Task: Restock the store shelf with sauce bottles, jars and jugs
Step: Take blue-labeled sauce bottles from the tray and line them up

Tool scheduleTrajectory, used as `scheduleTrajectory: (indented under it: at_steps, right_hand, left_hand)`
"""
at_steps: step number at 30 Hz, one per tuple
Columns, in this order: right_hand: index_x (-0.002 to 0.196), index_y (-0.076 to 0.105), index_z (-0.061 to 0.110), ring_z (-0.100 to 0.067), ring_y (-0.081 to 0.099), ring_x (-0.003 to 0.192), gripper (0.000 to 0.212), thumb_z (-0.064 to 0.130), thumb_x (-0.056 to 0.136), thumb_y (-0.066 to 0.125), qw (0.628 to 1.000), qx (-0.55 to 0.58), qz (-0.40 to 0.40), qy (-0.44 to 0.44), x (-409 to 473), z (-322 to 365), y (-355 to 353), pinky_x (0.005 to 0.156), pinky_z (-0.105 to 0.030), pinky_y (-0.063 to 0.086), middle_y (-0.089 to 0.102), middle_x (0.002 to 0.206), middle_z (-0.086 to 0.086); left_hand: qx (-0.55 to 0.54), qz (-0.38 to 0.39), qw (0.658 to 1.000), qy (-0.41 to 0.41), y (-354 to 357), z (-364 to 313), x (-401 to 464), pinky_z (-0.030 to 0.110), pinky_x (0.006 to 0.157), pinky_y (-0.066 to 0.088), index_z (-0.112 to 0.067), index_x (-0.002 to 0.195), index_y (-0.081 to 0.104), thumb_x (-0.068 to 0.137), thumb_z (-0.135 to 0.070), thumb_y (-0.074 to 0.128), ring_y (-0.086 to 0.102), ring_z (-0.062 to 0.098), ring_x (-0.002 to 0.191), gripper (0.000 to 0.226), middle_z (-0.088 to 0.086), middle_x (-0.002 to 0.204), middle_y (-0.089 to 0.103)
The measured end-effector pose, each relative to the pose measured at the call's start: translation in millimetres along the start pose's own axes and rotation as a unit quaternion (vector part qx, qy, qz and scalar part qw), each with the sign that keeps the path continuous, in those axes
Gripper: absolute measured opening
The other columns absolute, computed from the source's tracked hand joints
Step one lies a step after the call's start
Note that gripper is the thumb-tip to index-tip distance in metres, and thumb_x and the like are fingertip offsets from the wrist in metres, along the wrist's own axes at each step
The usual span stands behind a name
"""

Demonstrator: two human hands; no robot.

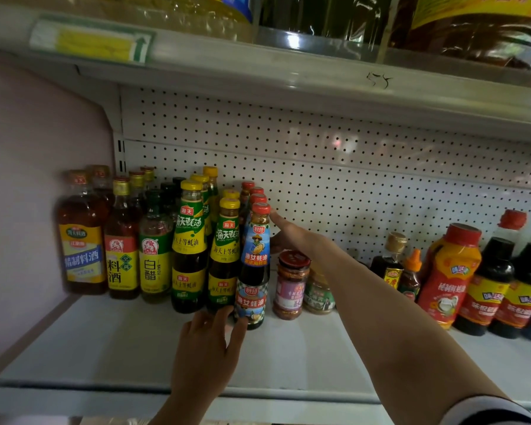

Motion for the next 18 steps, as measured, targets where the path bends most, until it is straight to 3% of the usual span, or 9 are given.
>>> scheduleTrajectory:
  at_steps: [9,13,14,18]
  right_hand:
    - [0.14,0.057,0.013,-0.019,0.036,0.146,0.116,0.09,0.079,-0.004,1.0,0.006,0.002,-0.01,-0.6,-2.3,0.9,0.121,-0.053,-0.003,0.058,0.142,-0.006]
    - [0.135,0.062,0.02,-0.019,0.033,0.148,0.135,0.108,0.05,0.005,0.999,0.027,-0.009,-0.023,8.4,-6.8,-2.8,0.121,-0.058,-0.003,0.063,0.137,0.001]
    - [0.137,0.061,0.02,-0.019,0.033,0.148,0.134,0.108,0.051,0.007,0.999,0.029,-0.018,-0.023,5.6,-8.7,-4.9,0.122,-0.059,-0.001,0.064,0.136,0.002]
    - [0.149,0.045,0.025,-0.024,0.025,0.15,0.097,0.085,0.086,0.004,0.997,0.053,-0.05,-0.036,-21.7,-13.9,-13.2,0.12,-0.057,0.002,0.054,0.147,0.0]
  left_hand:
    - [0.006,-0.003,1.0,-0.002,-1.4,-0.7,-2.1,0.033,0.076,0.047,-0.025,0.113,0.063,0.097,-0.065,0.014,0.062,0.018,0.09,0.065,-0.005,0.094,0.07]
    - [0.008,0.009,1.0,-0.006,3.3,2.6,-1.8,0.035,0.078,0.05,-0.024,0.116,0.062,0.097,-0.067,0.012,0.061,0.02,0.091,0.069,-0.002,0.097,0.07]
    - [0.011,0.011,1.0,-0.001,3.7,2.4,-1.9,0.035,0.078,0.05,-0.023,0.116,0.062,0.097,-0.067,0.012,0.061,0.02,0.091,0.069,-0.001,0.097,0.07]
    - [0.008,-0.01,1.0,0.01,0.1,-0.3,-1.4,0.034,0.073,0.048,-0.021,0.107,0.064,0.097,-0.065,0.015,0.061,0.022,0.084,0.067,0.0,0.089,0.07]
Point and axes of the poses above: each hand's wrist, its own x-axis towards the middle knuckle, its own y-axis out of the palm, z = x × y, the point moved 5 cm from there along x, towards the middle knuckle
